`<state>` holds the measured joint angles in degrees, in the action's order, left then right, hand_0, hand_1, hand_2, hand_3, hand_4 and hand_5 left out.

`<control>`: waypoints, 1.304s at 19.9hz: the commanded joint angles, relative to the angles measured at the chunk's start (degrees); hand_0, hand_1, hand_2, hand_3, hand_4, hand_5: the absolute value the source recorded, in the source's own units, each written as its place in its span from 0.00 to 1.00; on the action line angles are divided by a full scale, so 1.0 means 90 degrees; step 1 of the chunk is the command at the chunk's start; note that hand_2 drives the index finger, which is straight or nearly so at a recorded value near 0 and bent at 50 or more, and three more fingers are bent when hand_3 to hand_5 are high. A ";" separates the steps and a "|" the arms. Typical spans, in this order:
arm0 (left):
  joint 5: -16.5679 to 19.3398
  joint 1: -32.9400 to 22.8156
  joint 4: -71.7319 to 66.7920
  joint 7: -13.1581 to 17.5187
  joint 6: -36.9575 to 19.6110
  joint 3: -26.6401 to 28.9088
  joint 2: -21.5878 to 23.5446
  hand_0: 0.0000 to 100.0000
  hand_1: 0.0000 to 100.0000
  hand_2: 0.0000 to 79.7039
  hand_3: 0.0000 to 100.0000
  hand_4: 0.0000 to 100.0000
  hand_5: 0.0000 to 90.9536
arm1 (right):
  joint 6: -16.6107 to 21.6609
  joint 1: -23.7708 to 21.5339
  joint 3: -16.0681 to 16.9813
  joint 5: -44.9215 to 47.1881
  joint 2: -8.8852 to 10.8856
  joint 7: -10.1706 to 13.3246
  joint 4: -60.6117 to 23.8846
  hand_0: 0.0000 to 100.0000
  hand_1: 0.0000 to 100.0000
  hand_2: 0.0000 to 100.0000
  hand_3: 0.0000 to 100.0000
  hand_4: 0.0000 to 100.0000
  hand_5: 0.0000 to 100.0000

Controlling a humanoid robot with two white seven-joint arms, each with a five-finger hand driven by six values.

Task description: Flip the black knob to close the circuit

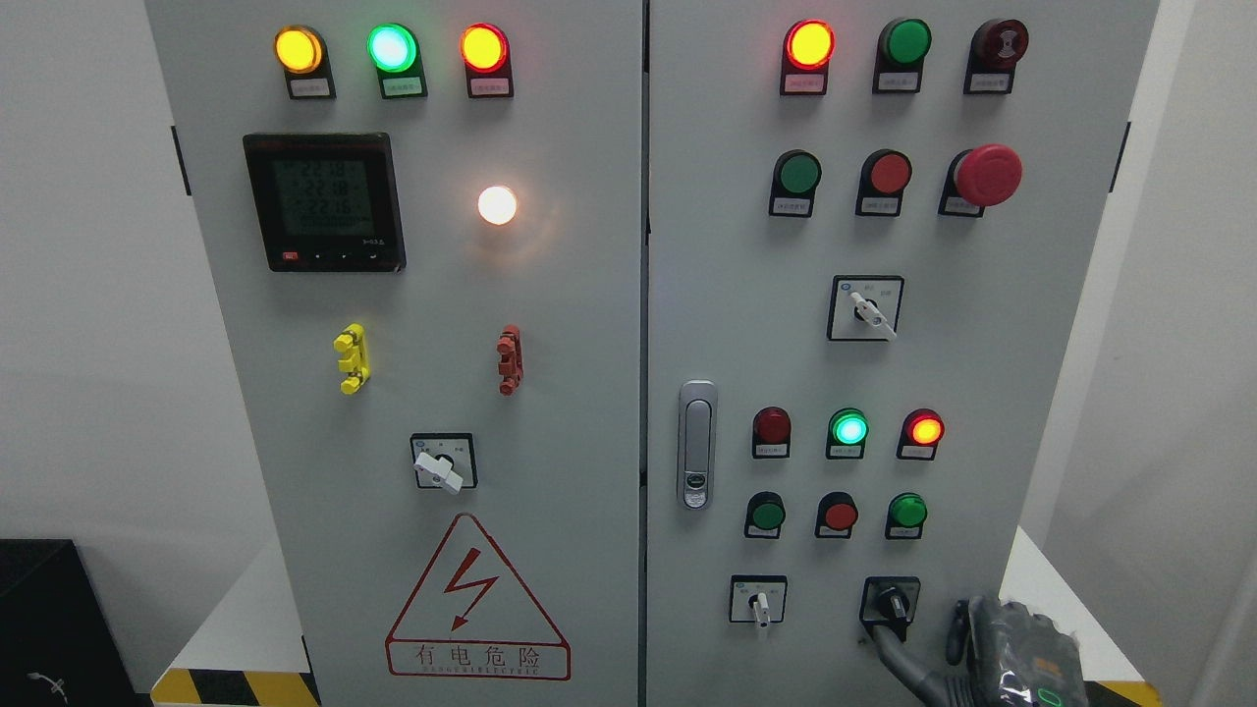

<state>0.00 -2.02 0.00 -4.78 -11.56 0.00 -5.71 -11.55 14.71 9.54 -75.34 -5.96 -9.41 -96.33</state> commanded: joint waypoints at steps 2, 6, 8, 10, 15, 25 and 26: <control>0.0127 0.0000 -0.0137 -0.0006 -0.0004 -0.0127 0.0000 0.12 0.56 0.00 0.00 0.00 0.00 | 0.0004 -0.0042 -0.0171 0.0011 -0.0022 0.0011 -0.0010 0.00 0.20 0.80 0.95 0.76 0.81; 0.0137 0.0000 -0.0137 -0.0006 -0.0004 -0.0127 0.0000 0.12 0.56 0.00 0.00 0.00 0.00 | 0.0004 -0.0227 -0.0269 0.0031 -0.0022 0.0030 -0.0127 0.00 0.20 0.80 0.95 0.76 0.81; 0.0137 0.0000 -0.0137 -0.0006 0.0005 -0.0127 0.0000 0.12 0.56 0.00 0.00 0.00 0.00 | 0.0004 -0.0277 -0.0279 0.0041 -0.0031 0.0089 -0.0195 0.00 0.20 0.79 0.95 0.76 0.81; 0.0127 0.0000 -0.0137 0.0004 0.0005 -0.0127 0.0000 0.12 0.56 0.00 0.00 0.00 0.00 | 0.0013 -0.0325 -0.0279 0.0050 -0.0031 0.0089 -0.0302 0.00 0.20 0.79 0.95 0.76 0.81; 0.0137 0.0000 -0.0137 -0.0006 -0.0004 -0.0127 0.0000 0.12 0.56 0.00 0.00 0.00 0.00 | 0.0013 -0.0550 -0.0425 0.0479 -0.0031 0.0147 -0.0634 0.00 0.19 0.78 0.94 0.75 0.80; 0.0137 0.0000 -0.0137 0.0004 0.0005 -0.0137 0.0000 0.12 0.56 0.00 0.00 0.00 0.00 | 0.0364 -0.1447 -0.0328 0.3141 -0.0139 0.0343 -0.1309 0.00 0.20 0.57 0.80 0.66 0.61; 0.0127 0.0000 -0.0137 0.0004 0.0005 -0.0127 0.0000 0.12 0.56 0.00 0.00 0.00 0.00 | 0.0481 -0.1555 -0.0318 0.3658 -0.0149 0.0343 -0.1338 0.00 0.20 0.52 0.78 0.64 0.58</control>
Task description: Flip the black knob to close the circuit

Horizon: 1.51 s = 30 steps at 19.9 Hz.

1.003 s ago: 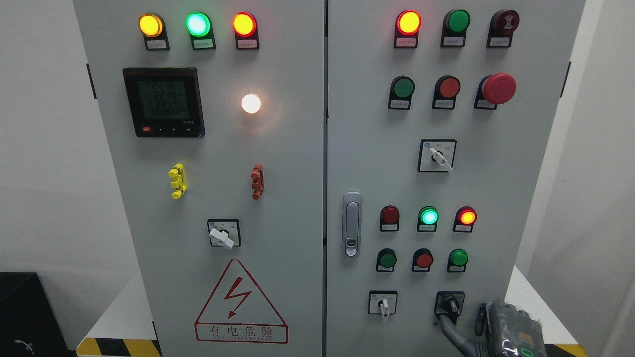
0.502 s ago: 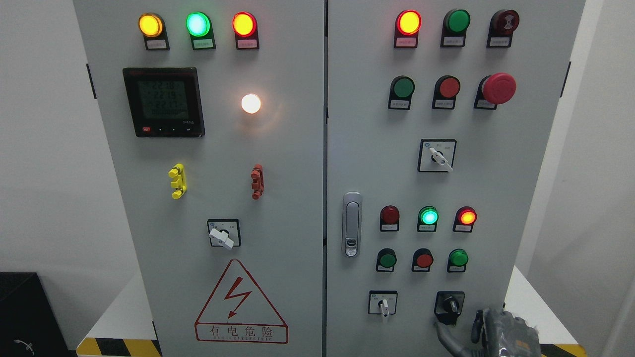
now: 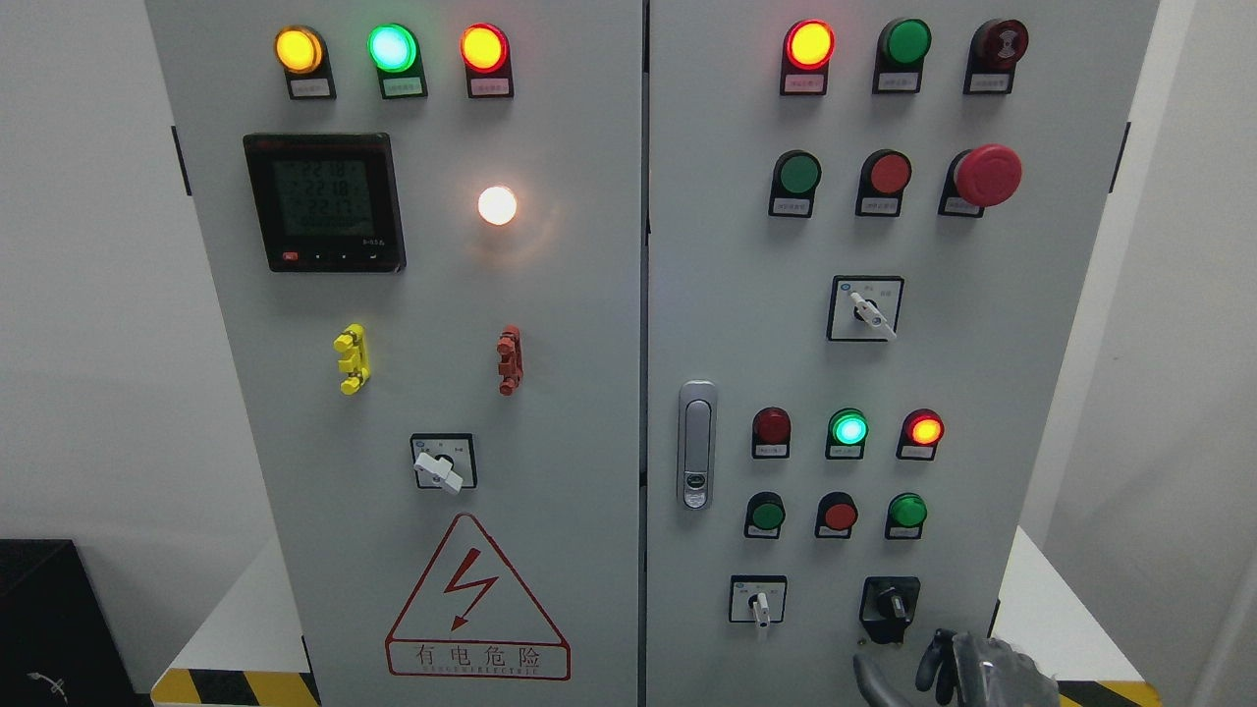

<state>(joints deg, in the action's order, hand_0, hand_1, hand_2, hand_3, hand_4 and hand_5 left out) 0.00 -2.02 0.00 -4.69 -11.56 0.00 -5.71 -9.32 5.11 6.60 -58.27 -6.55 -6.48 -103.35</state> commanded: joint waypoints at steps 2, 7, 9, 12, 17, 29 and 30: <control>0.0137 0.0000 -0.0137 -0.0006 0.0005 -0.0127 0.0000 0.12 0.56 0.00 0.00 0.00 0.00 | 0.0313 -0.0762 0.0038 0.2662 -0.0073 0.0007 -0.0703 0.00 0.20 0.45 0.72 0.61 0.52; 0.0137 0.0000 -0.0137 -0.0006 0.0005 -0.0127 0.0000 0.12 0.56 0.00 0.00 0.00 0.00 | 0.0644 -0.1153 0.0097 0.4467 -0.0072 -0.0052 -0.0909 0.00 0.19 0.27 0.49 0.40 0.28; 0.0137 0.0000 -0.0137 -0.0016 -0.0004 -0.0127 0.0000 0.12 0.56 0.00 0.00 0.00 0.00 | 0.0879 -0.1231 0.0107 0.5435 -0.0072 -0.0062 -0.0889 0.00 0.17 0.15 0.29 0.22 0.12; 0.0137 0.0000 -0.0137 -0.0006 -0.0004 -0.0127 0.0000 0.12 0.56 0.00 0.00 0.00 0.00 | 0.1035 -0.1368 0.0136 0.6209 -0.0063 -0.0197 -0.0889 0.00 0.17 0.07 0.19 0.12 0.00; 0.0127 0.0000 -0.0137 -0.0006 0.0005 -0.0127 0.0000 0.12 0.56 0.00 0.00 0.00 0.00 | 0.1427 -0.1583 0.0205 0.6630 -0.0043 -0.0589 -0.0850 0.00 0.15 0.00 0.05 0.00 0.00; 0.0127 0.0000 -0.0137 -0.0016 0.0005 -0.0127 0.0000 0.12 0.56 0.00 0.00 0.00 0.00 | 0.1436 -0.1691 0.0156 0.6728 -0.0053 -0.0589 -0.0860 0.00 0.13 0.00 0.00 0.00 0.00; 0.0127 0.0000 -0.0137 -0.0006 -0.0004 -0.0127 0.0000 0.12 0.56 0.00 0.00 0.00 0.00 | 0.1436 -0.1681 0.0156 0.6776 -0.0053 -0.0589 -0.0860 0.00 0.13 0.00 0.00 0.00 0.00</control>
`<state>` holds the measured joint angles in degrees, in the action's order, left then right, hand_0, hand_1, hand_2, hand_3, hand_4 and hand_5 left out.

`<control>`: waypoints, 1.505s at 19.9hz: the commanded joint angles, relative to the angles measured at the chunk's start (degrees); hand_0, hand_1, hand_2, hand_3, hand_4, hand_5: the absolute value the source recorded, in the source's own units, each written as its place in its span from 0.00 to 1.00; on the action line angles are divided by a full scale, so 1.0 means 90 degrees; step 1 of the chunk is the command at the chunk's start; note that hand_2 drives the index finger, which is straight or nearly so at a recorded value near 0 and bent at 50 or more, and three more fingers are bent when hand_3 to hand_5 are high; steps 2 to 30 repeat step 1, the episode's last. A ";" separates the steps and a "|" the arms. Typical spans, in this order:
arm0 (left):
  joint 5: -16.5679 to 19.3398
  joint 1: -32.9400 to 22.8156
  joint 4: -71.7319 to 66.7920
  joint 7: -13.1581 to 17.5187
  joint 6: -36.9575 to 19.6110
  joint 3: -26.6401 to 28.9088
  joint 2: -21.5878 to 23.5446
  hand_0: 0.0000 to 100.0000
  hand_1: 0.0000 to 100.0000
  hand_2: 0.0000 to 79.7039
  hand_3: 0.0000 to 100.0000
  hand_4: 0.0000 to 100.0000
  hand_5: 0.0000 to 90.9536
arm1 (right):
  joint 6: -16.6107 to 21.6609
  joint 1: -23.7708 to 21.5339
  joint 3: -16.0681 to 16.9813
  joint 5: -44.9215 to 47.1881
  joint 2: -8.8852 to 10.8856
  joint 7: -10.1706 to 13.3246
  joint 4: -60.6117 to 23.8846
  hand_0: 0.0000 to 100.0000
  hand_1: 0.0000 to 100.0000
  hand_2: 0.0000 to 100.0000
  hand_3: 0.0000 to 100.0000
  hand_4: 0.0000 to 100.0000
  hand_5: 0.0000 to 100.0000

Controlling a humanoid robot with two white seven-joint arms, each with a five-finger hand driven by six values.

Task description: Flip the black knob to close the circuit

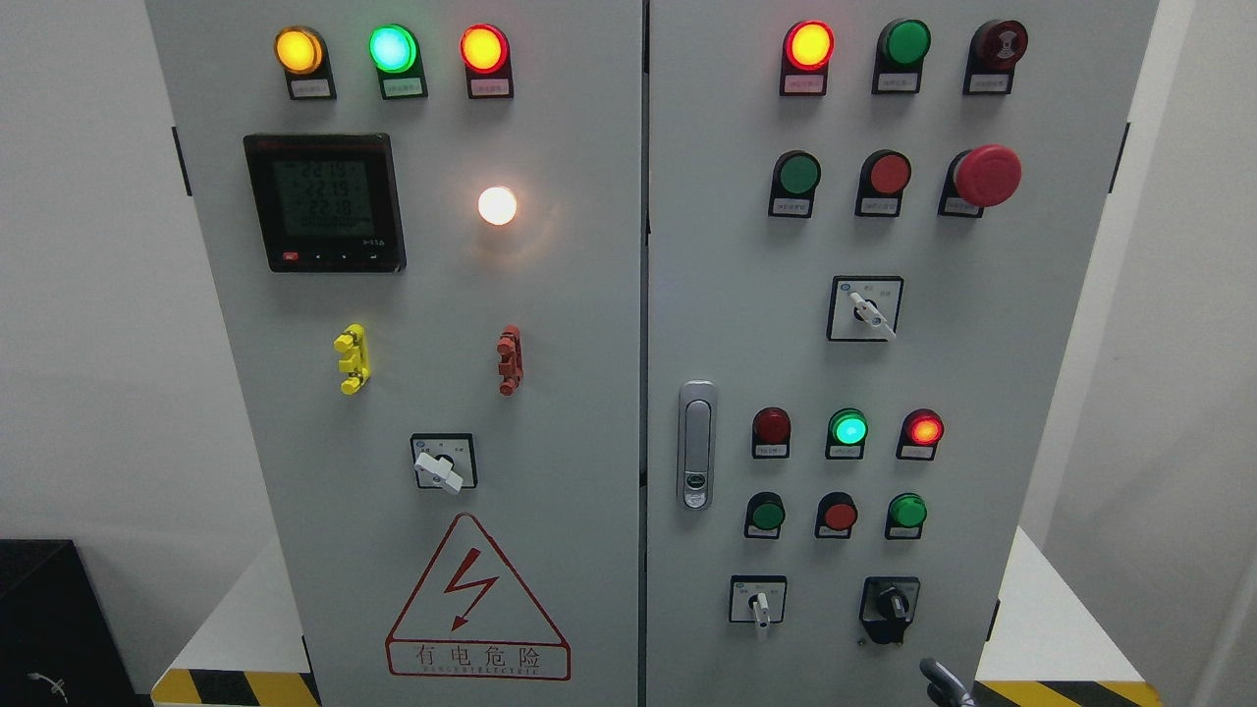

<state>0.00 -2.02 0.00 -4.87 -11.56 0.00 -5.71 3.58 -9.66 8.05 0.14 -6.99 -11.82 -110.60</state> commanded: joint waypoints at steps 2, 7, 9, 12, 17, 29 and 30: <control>0.0136 0.0000 -0.0137 0.0014 0.0005 -0.0137 0.0000 0.12 0.56 0.00 0.00 0.00 0.00 | -0.0007 -0.0050 -0.0006 0.0326 -0.0004 0.0004 -0.0055 0.00 0.13 0.00 0.00 0.00 0.00; 0.0136 0.0000 -0.0137 0.0014 0.0005 -0.0137 0.0000 0.12 0.56 0.00 0.00 0.00 0.00 | -0.0007 -0.0050 -0.0006 0.0326 -0.0004 0.0004 -0.0055 0.00 0.13 0.00 0.00 0.00 0.00; 0.0136 0.0000 -0.0137 0.0014 0.0005 -0.0137 0.0000 0.12 0.56 0.00 0.00 0.00 0.00 | -0.0007 -0.0050 -0.0006 0.0326 -0.0004 0.0004 -0.0055 0.00 0.13 0.00 0.00 0.00 0.00; 0.0136 0.0000 -0.0137 0.0014 0.0005 -0.0137 0.0000 0.12 0.56 0.00 0.00 0.00 0.00 | -0.0007 -0.0050 -0.0006 0.0326 -0.0004 0.0004 -0.0055 0.00 0.13 0.00 0.00 0.00 0.00; 0.0136 0.0000 -0.0137 0.0014 0.0005 -0.0137 0.0000 0.12 0.56 0.00 0.00 0.00 0.00 | -0.0007 -0.0050 -0.0006 0.0326 -0.0004 0.0004 -0.0055 0.00 0.13 0.00 0.00 0.00 0.00; 0.0136 0.0000 -0.0137 0.0014 0.0005 -0.0137 0.0000 0.12 0.56 0.00 0.00 0.00 0.00 | -0.0007 -0.0050 -0.0006 0.0326 -0.0004 0.0004 -0.0055 0.00 0.13 0.00 0.00 0.00 0.00; 0.0136 0.0000 -0.0137 0.0014 0.0005 -0.0137 0.0000 0.12 0.56 0.00 0.00 0.00 0.00 | -0.0007 -0.0050 -0.0006 0.0326 -0.0004 0.0004 -0.0055 0.00 0.13 0.00 0.00 0.00 0.00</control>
